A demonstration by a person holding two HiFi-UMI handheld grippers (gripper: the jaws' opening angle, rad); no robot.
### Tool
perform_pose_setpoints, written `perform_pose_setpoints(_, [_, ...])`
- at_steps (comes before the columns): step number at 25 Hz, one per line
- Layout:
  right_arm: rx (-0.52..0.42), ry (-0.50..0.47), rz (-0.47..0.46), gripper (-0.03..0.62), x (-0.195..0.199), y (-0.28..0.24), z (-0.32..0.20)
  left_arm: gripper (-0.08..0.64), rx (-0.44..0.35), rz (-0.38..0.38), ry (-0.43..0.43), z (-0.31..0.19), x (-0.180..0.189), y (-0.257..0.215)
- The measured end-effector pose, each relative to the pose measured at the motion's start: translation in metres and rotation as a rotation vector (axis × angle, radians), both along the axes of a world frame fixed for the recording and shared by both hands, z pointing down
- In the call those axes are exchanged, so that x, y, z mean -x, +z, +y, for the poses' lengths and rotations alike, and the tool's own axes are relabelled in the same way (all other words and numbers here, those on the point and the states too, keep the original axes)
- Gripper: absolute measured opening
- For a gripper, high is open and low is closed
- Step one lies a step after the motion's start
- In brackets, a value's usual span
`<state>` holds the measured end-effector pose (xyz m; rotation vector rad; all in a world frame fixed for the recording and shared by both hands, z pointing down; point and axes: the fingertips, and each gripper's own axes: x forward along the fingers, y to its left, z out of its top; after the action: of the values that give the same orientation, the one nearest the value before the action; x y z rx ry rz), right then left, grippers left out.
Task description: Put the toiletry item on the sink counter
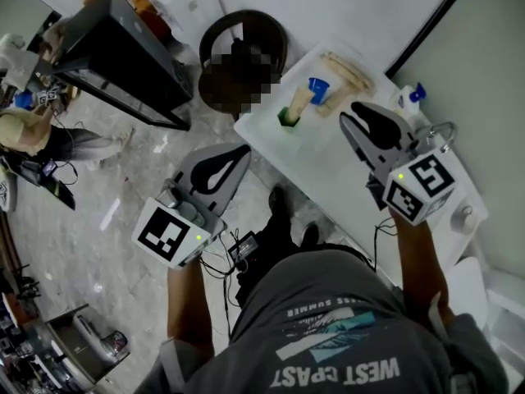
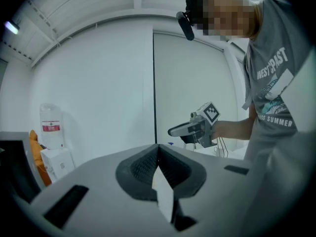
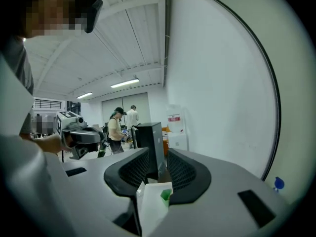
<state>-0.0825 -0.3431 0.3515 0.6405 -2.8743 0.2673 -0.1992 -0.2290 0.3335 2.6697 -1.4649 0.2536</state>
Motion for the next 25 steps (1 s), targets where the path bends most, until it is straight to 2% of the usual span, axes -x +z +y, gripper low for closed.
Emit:
perform_pose_setpoints(9, [-0.106, -0.072, -0.048, 0.053, -0.033, -0.052, 0.054, 0.003, -0.079, -0.059, 0.039, 0.030, -0.044, -0.036])
perform_pose_setpoints(21, [-0.222, -0.149, 0.002, 0.035, -0.061, -0.092, 0.123, 0.003, -0.156, -0.101, 0.059, 0.077, -0.083, -0.070])
perform_pose_setpoints(25, [-0.252, -0.160, -0.014, 0.034, -0.064, -0.106, 0.143, 0.003, -0.174, -0.115, 0.059, 0.094, -0.091, -0.077])
